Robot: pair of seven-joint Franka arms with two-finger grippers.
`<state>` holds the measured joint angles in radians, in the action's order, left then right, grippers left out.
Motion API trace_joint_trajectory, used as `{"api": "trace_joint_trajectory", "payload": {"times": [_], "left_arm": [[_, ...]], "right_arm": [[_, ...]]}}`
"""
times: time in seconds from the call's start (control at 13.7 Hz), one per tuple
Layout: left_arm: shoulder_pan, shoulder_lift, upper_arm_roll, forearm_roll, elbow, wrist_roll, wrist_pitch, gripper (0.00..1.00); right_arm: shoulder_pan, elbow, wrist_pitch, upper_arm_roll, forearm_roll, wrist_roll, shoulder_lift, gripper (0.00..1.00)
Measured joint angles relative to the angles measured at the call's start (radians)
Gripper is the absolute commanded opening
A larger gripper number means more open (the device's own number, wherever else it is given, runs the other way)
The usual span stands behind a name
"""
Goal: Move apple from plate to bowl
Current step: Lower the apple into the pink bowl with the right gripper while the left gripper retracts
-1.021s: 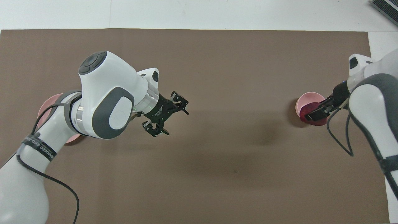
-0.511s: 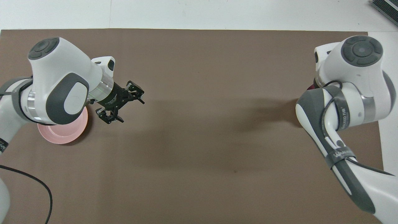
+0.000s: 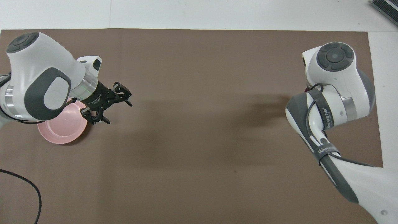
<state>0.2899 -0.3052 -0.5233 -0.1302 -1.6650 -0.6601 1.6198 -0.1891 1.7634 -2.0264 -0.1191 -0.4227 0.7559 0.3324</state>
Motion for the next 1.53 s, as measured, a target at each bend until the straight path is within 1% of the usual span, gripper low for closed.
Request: {"api": "trace_joint_trajectory", "payload": {"times": [0.22, 0.58, 0.8, 0.95, 1.17, 1.31, 1.46, 1.53], "left_arm": [[0.03, 0.033, 0.002, 0.116, 0.02, 0.279, -0.051, 1.0], [0.059, 0.102, 0.006, 0.217, 0.021, 0.616, -0.063, 1.0], [0.088, 0.164, 0.006, 0.229, 0.021, 0.683, -0.063, 1.0], [0.1, 0.228, 0.006, 0.23, 0.007, 0.688, -0.063, 1.0], [0.117, 0.34, 0.006, 0.23, -0.073, 0.689, -0.062, 1.0], [0.119, 0.406, 0.006, 0.23, -0.126, 0.689, -0.062, 1.0], [0.121, 0.434, 0.01, 0.212, -0.137, 0.689, -0.062, 1.0], [0.121, 0.439, 0.021, 0.192, -0.136, 0.689, -0.062, 1.0]], "right_arm": [[-0.001, 0.019, -0.019, 0.0, 0.0, 0.0, 0.0, 0.0], [0.0, 0.056, -0.036, 0.0, 0.0, 0.0, 0.0, 0.0], [0.004, 0.077, -0.062, -0.001, 0.0, 0.0, 0.001, 0.0], [0.006, 0.086, -0.073, -0.001, 0.0, 0.0, 0.001, 0.0], [0.008, 0.092, -0.073, -0.001, 0.0, 0.0, 0.0, 0.0], [0.01, 0.097, -0.073, -0.001, 0.0, -0.002, 0.001, 0.25], [0.011, 0.1, -0.073, -0.001, 0.0, -0.002, 0.001, 0.66], [0.011, 0.1, -0.073, -0.001, 0.0, -0.002, 0.001, 0.76]]}}
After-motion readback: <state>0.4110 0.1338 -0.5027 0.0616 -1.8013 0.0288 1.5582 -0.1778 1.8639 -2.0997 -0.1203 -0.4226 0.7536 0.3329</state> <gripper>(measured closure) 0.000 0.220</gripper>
